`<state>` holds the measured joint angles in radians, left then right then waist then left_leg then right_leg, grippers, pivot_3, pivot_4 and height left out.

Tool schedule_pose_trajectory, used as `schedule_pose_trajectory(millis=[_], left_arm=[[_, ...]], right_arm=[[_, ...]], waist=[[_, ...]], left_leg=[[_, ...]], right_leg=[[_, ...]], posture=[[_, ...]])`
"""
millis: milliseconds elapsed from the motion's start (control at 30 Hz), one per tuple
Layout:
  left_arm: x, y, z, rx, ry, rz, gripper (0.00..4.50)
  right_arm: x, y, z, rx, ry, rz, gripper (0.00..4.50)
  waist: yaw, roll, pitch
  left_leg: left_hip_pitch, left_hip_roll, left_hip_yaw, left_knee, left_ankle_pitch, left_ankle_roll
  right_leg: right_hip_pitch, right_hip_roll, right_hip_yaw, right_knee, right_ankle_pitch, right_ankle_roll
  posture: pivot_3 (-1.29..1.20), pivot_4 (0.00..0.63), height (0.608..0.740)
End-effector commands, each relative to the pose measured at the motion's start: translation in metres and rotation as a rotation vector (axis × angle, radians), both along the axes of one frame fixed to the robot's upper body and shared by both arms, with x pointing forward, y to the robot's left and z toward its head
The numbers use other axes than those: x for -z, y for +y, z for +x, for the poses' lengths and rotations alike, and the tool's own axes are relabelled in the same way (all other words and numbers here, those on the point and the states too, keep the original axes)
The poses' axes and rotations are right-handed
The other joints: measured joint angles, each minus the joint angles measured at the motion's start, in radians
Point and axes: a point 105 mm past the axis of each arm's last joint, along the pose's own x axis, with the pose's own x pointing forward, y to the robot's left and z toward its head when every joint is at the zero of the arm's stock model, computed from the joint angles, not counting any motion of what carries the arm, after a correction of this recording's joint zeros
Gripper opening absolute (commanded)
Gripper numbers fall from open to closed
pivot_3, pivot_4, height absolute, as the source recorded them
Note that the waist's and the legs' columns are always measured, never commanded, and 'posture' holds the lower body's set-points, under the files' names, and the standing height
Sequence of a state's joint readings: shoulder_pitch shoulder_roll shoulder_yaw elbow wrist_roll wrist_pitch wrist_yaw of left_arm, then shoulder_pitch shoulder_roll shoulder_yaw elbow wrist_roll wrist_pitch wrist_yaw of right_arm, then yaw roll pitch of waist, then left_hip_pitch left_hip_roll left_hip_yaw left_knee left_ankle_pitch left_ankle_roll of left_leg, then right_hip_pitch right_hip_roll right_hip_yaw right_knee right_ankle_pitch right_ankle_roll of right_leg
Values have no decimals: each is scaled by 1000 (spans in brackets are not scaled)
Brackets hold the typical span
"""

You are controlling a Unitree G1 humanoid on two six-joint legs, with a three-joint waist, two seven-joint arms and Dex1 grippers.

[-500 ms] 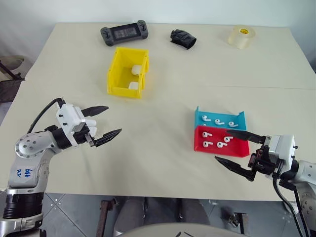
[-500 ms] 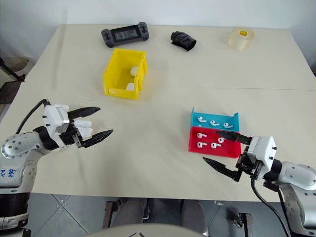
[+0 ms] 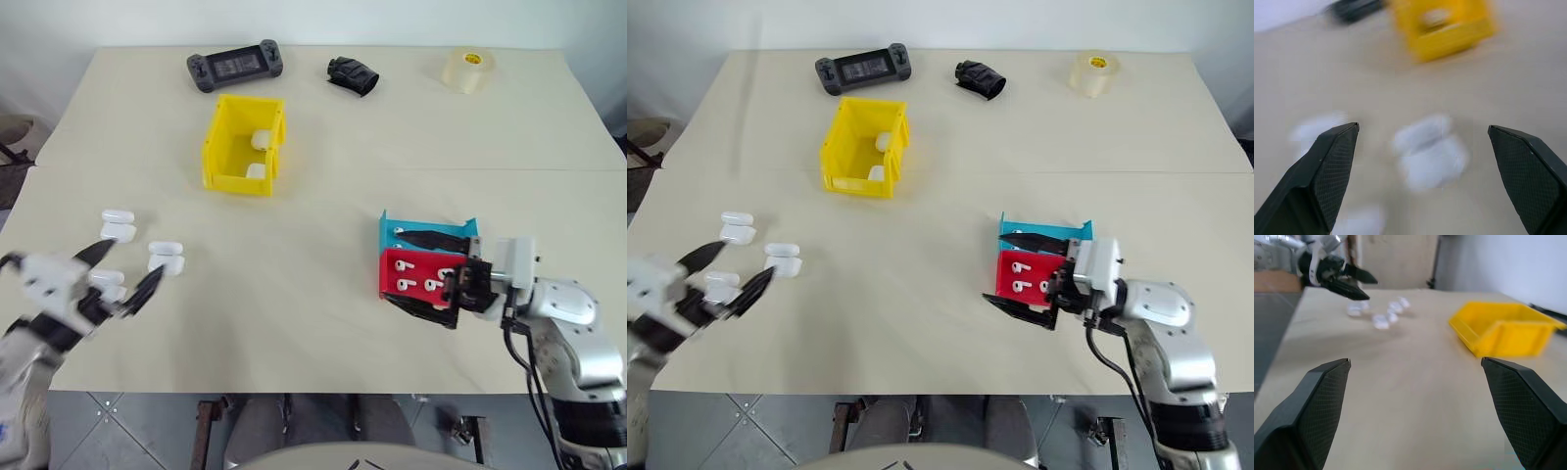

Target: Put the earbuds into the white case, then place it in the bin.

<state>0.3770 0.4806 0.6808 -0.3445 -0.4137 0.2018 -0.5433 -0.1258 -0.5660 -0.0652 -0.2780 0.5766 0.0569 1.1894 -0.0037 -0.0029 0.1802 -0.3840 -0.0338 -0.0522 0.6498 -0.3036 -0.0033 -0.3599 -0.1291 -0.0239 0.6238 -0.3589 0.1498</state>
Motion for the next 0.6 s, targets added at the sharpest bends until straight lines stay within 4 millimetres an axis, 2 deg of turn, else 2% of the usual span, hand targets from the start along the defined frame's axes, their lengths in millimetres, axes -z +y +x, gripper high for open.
schedule_pose_trajectory(millis=[33, 100, 233, 367, 433, 500, 600], left_arm=[[-1, 31, -42, -196, -15, -31, 4476], [3, 33, -55, -215, 24, -64, 4476], [4, 32, -58, -198, 103, -89, 4476], [4, 34, -41, -180, 194, -69, 4476], [-8, 29, -22, -146, 215, -81, 4476], [-16, 27, -2, -131, 315, -53, 4476], [-21, 36, 14, -180, 464, -2, 4476]], right_arm=[[-3, 12, -2, -79, -76, 24, 4500], [-3, 13, -1, -92, -93, 25, 4500], [-1, 16, 4, -107, -111, 14, 4500], [2, 14, 6, -103, -93, 9, 4500], [2, 12, 6, -97, -74, 3, 4500], [2, 9, 5, -93, -43, 0, 4500], [1, 9, 4, -88, -42, -2, 4500]], waist=[[5, -3, 0], [9, -5, 0], [28, -5, 0], [25, -4, 0], [24, -4, 0], [28, -5, 0], [19, -5, -1]], left_leg=[[0, 0, 0, 0, 0, 0], [0, 0, 0, 1, -1, 0], [-1, -1, -1, 0, -2, -1], [-1, 0, -2, 0, -2, -2], [-1, 0, -2, 0, -2, -2], [-1, 0, -4, 0, -2, -3], [-1, -1, -9, 0, -2, -4]], right_leg=[[0, 0, 0, -1, 0, 0], [1, -1, 1, -2, 0, 0], [2, -3, 3, -4, -1, -1], [2, -3, 4, -4, -1, -3], [1, -2, 4, -3, -1, -3], [0, -2, 3, -1, -1, -3], [0, -2, 3, 2, -1, -3]], posture=[[0, 150, 740], [0, 150, 740], [0, 150, 740], [0, 150, 740], [0, 150, 740], [0, 150, 740], [0, 150, 740]])
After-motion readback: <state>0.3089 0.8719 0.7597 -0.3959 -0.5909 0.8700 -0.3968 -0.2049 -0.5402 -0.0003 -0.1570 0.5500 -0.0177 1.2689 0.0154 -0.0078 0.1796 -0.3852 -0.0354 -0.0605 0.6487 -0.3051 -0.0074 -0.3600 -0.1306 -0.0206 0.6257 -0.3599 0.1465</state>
